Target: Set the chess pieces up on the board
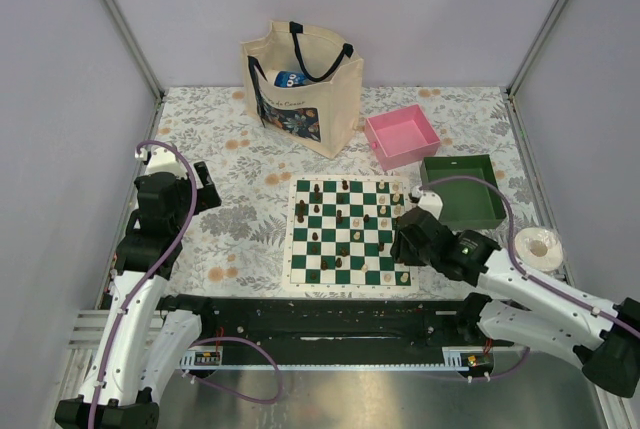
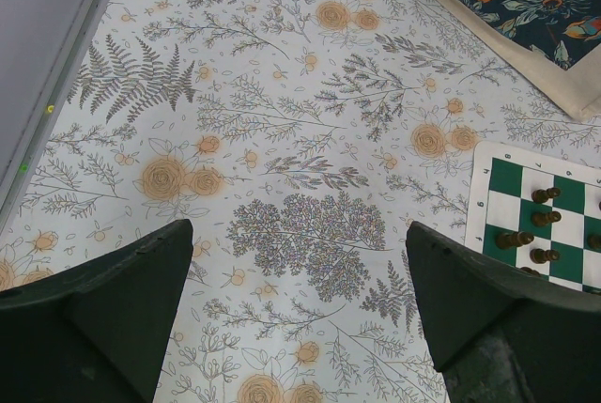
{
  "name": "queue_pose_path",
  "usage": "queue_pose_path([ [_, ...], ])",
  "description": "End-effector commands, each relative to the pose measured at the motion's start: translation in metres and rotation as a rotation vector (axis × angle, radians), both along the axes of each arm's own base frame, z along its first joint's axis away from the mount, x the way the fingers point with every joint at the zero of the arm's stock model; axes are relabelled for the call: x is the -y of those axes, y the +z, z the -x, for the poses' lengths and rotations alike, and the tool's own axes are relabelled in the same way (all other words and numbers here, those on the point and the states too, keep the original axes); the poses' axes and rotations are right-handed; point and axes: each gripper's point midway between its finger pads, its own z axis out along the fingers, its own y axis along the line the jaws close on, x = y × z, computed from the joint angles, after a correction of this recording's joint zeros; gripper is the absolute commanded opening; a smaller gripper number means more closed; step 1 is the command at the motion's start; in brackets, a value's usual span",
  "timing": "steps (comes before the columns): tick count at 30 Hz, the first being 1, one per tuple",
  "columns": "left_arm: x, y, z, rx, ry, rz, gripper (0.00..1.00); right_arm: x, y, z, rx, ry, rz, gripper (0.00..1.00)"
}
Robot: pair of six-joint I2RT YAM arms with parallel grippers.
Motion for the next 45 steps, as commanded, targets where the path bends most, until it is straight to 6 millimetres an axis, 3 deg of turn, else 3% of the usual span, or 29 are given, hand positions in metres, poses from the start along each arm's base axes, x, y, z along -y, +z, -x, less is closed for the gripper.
queue_pose_path([
  [1, 0.003, 0.013, -0.004, 0.052, -0.010, 0.017, 0.99, -0.024, 0.023, -0.027, 0.082, 0.050, 0.005, 0.48],
  [7, 0.002, 0.014, -0.004, 0.055, -0.007, 0.016, 0.99, -0.053, 0.013, -0.041, 0.038, 0.108, 0.027, 0.48],
  [14, 0.002, 0.014, -0.004, 0.054, -0.007, 0.016, 0.99, -0.066, 0.006, -0.048, 0.010, 0.135, 0.055, 0.48],
  [23, 0.002, 0.014, -0.004, 0.054, -0.008, 0.015, 0.99, -0.078, -0.009, -0.023, -0.088, 0.199, -0.036, 0.48],
  [30, 0.002, 0.013, -0.004, 0.049, -0.008, 0.016, 0.99, -0.068, -0.016, -0.011, -0.099, 0.189, -0.043, 0.48],
  [34, 0.003, 0.013, -0.005, 0.049, -0.010, 0.017, 0.99, -0.068, -0.013, -0.025, -0.040, 0.169, -0.024, 0.48],
  [37, 0.003, 0.012, -0.005, 0.048, -0.010, 0.017, 0.99, -0.081, -0.001, -0.043, 0.006, 0.183, -0.003, 0.48],
  [41, 0.002, 0.012, -0.005, 0.048, -0.007, 0.016, 0.99, -0.077, 0.009, -0.062, 0.035, 0.137, 0.081, 0.48],
  [45, 0.002, 0.013, -0.004, 0.051, -0.006, 0.015, 0.99, -0.068, 0.005, -0.065, 0.034, 0.103, 0.128, 0.48],
])
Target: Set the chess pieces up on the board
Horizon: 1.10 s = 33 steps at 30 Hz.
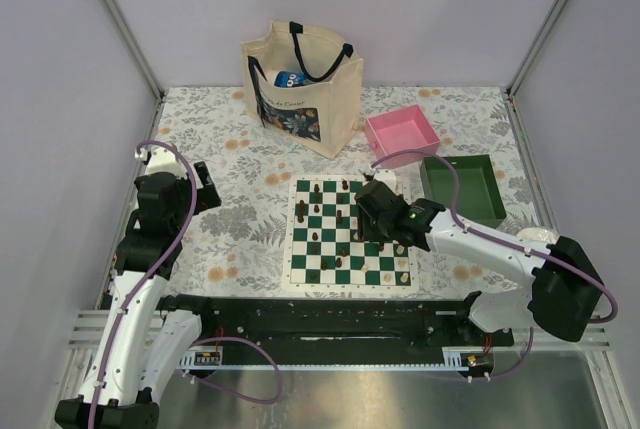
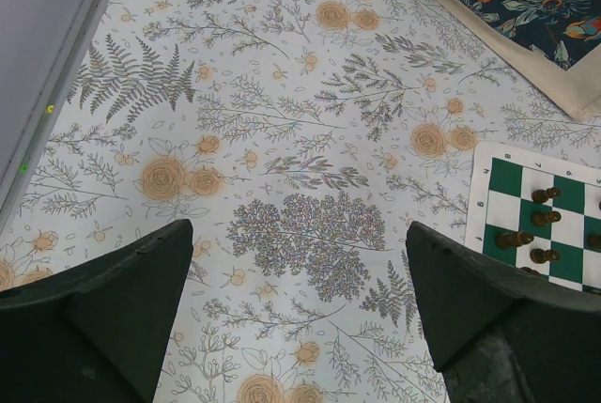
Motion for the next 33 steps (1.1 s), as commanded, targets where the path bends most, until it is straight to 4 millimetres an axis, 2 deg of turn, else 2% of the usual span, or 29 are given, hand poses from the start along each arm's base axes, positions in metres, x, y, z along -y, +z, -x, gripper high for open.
queue_pose_path([
  [1, 0.001, 0.012, -0.004, 0.050, -0.004, 0.014, 0.99, 0.014, 0.008, -0.011, 0.056, -0.053, 0.075, 0.48],
  [13, 0.002, 0.013, -0.004, 0.051, -0.010, 0.016, 0.99, 0.032, -0.022, 0.003, -0.020, -0.082, 0.119, 0.48],
  [33, 0.003, 0.012, -0.005, 0.046, -0.010, 0.016, 0.99, 0.041, -0.049, -0.001, -0.091, -0.085, 0.172, 0.46],
])
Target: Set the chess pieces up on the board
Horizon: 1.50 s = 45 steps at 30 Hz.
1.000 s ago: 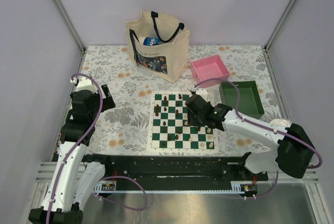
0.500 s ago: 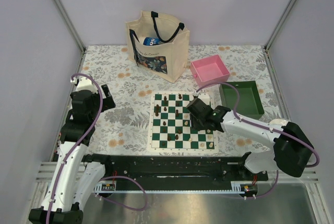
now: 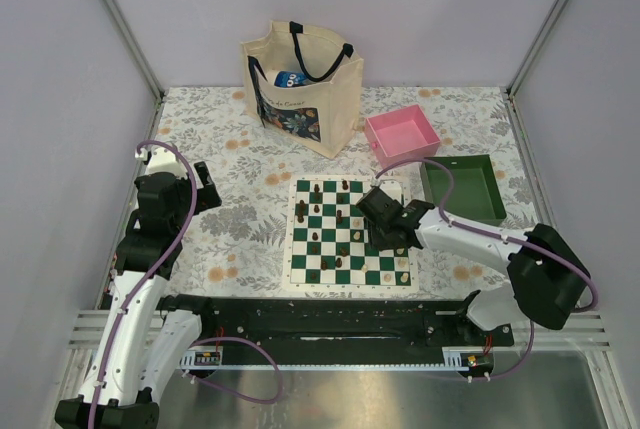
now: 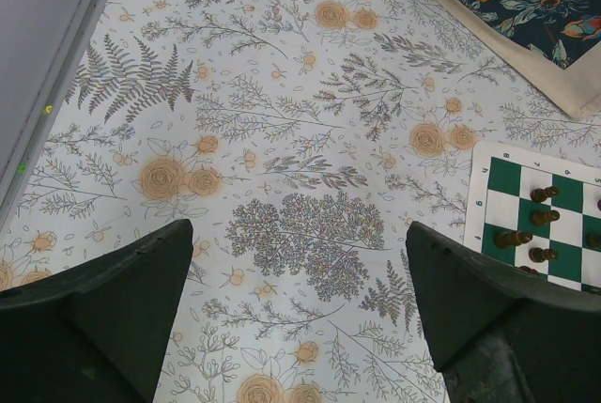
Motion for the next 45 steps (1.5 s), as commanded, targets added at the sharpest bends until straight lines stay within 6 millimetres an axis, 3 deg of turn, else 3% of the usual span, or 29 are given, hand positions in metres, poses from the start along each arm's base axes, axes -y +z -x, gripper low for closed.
queue_pose_path([
  [1, 0.002, 0.011, -0.005, 0.045, -0.008, 0.016, 0.99, 0.002, -0.005, -0.006, -0.004, -0.008, 0.004, 0.46],
  [13, 0.002, 0.011, -0.005, 0.043, -0.008, 0.014, 0.99, 0.001, -0.011, -0.009, -0.017, 0.001, 0.005, 0.36],
  [18, 0.003, 0.011, -0.005, 0.045, -0.009, 0.016, 0.99, 0.000, -0.011, -0.010, -0.021, 0.004, 0.005, 0.28],
  [23, 0.003, 0.012, -0.005, 0.046, -0.012, 0.018, 0.99, -0.004, -0.001, -0.012, -0.006, 0.011, -0.018, 0.24],
  [26, 0.003, 0.013, -0.005, 0.050, -0.013, 0.017, 0.99, -0.011, 0.014, -0.014, 0.016, 0.036, -0.056, 0.22],
  [31, 0.003, 0.013, -0.004, 0.050, -0.013, 0.017, 0.99, -0.047, 0.061, -0.019, 0.104, 0.118, -0.186, 0.20],
  [36, 0.002, 0.013, -0.004, 0.050, -0.009, 0.013, 0.99, -0.092, 0.094, -0.002, 0.154, 0.231, -0.240, 0.20],
  [38, 0.002, 0.013, -0.004, 0.051, -0.006, 0.013, 0.99, -0.115, 0.100, 0.010, 0.149, 0.286, -0.258, 0.20],
  [45, 0.000, 0.014, -0.003, 0.054, 0.003, 0.010, 0.99, -0.194, 0.083, 0.058, 0.065, 0.481, -0.262, 0.20],
])
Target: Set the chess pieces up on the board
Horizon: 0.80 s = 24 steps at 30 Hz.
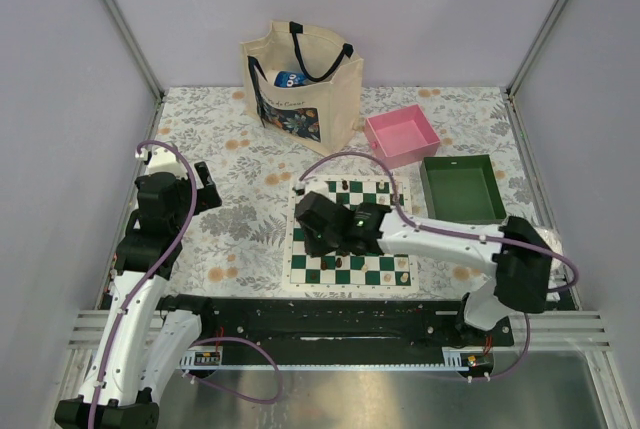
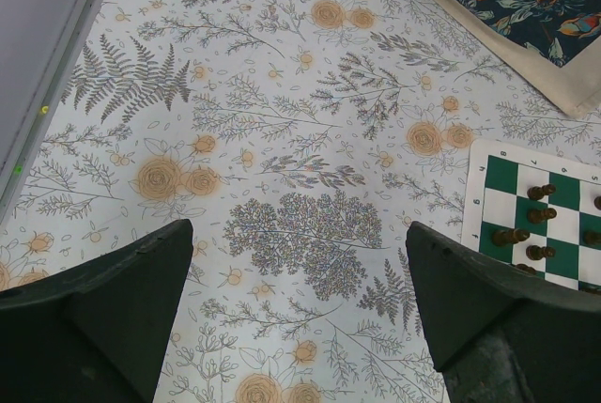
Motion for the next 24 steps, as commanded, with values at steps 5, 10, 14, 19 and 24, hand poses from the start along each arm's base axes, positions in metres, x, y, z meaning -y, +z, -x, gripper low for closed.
queue_pose_path([
  [5, -0.005, 0.017, -0.001, 0.062, 0.027, 0.001, 0.99, -0.064, -0.027, 0.051, -0.072, 0.181, 0.028, 0.20],
  [10, -0.006, 0.018, -0.001, 0.065, 0.031, 0.000, 0.99, -0.073, -0.048, 0.058, -0.094, 0.207, 0.055, 0.20],
  [14, -0.006, 0.019, -0.001, 0.068, 0.033, -0.002, 0.99, -0.075, -0.059, 0.051, -0.071, 0.200, 0.089, 0.20],
  [19, -0.005, 0.017, -0.001, 0.063, 0.030, 0.000, 0.99, -0.075, -0.071, 0.049, -0.072, 0.197, 0.127, 0.20],
  [24, -0.006, 0.018, -0.001, 0.065, 0.031, 0.000, 0.99, -0.068, -0.072, 0.045, -0.054, 0.175, 0.148, 0.21],
])
